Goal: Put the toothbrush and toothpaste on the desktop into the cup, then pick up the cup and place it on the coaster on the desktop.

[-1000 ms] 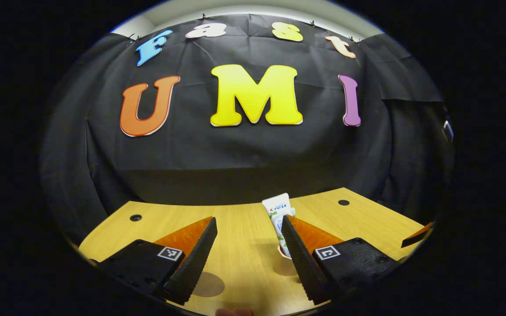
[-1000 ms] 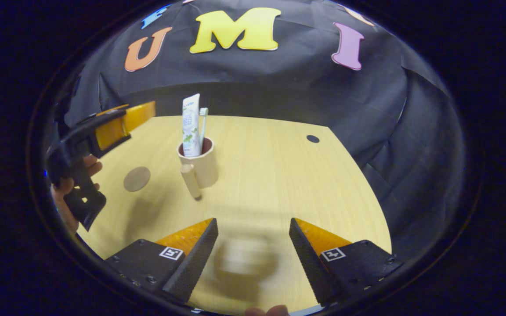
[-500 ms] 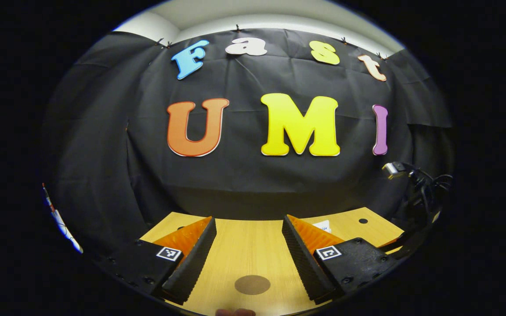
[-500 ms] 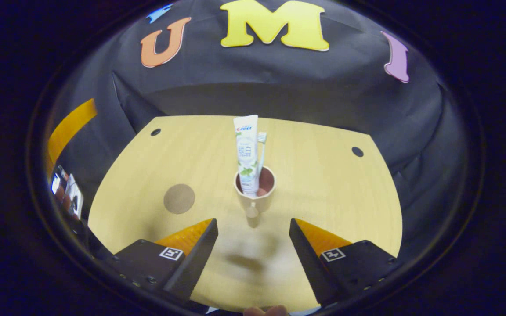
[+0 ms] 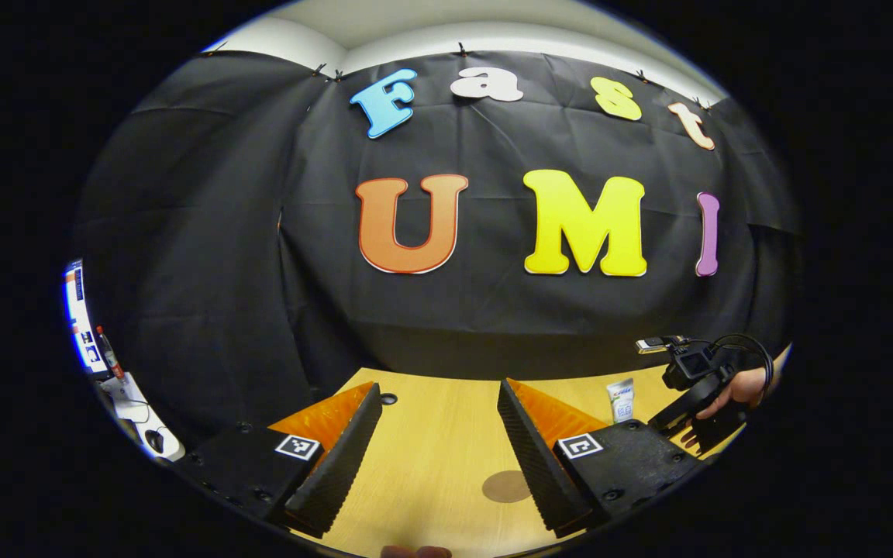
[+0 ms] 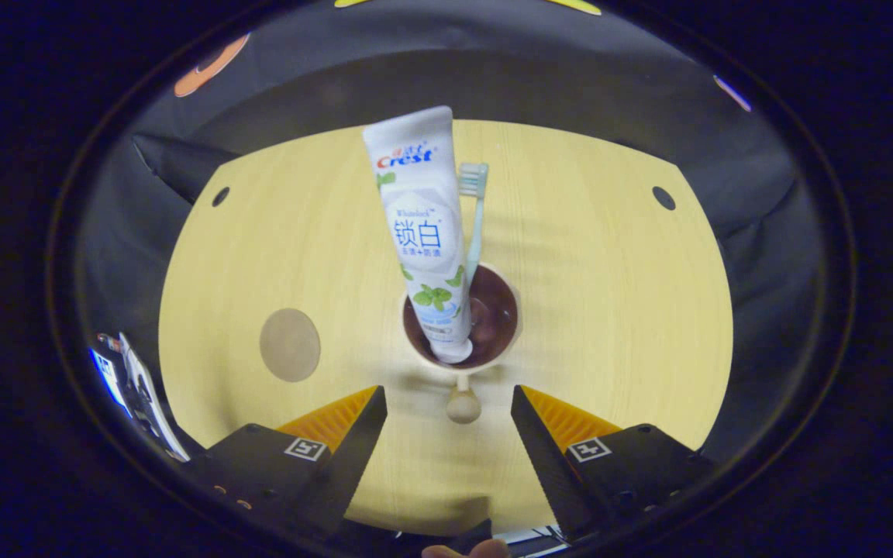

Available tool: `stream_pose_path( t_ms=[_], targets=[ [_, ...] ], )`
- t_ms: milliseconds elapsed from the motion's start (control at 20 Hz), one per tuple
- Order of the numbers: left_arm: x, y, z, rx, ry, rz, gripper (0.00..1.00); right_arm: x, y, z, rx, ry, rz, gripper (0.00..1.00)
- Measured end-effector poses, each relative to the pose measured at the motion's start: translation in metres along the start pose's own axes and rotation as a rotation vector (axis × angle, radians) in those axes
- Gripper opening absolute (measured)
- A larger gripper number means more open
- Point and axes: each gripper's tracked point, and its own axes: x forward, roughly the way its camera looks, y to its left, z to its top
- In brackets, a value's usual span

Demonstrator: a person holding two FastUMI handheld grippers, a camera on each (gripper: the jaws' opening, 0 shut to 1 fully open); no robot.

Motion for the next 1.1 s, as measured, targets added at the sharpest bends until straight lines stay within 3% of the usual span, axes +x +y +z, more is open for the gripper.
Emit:
stream_pose_path(
  t_ms=[300, 400, 450, 600, 800, 900, 950, 1100],
  targets=[
    [-0.003, 0.023, -0.004, 0.017, 0.025, 0.047, 0.95, 0.029, 0.003, 0.007, 0.028, 0.077, 0.002, 0.93],
    [-0.002, 0.023, -0.006, 0.02, 0.036, 0.046, 0.95, 0.033, 0.003, 0.008, 0.021, 0.09, -0.005, 0.84],
    [-0.002, 0.023, -0.005, 0.021, 0.036, 0.048, 0.95, 0.035, 0.003, 0.008, 0.022, 0.098, -0.01, 0.7],
    [0.001, 0.024, -0.008, 0.022, 0.048, 0.05, 0.95, 0.037, 0.005, 0.005, 0.032, 0.119, -0.002, 0.65],
    [-0.001, 0.021, -0.006, 0.023, 0.05, 0.048, 0.95, 0.039, 0.007, 0.001, 0.064, 0.141, 0.003, 0.49],
    [-0.002, 0.016, -0.003, 0.025, 0.044, 0.039, 0.95, 0.041, 0.007, 0.003, 0.063, 0.145, 0.003, 0.49],
    [-0.003, 0.014, -0.002, 0.024, 0.041, 0.034, 0.95, 0.04, 0.006, 0.001, 0.062, 0.145, -0.002, 0.41],
    [-0.001, 0.007, -0.002, 0.021, 0.044, 0.017, 0.95, 0.039, 0.011, -0.002, 0.077, 0.157, 0.021, 0.33]
  ],
)
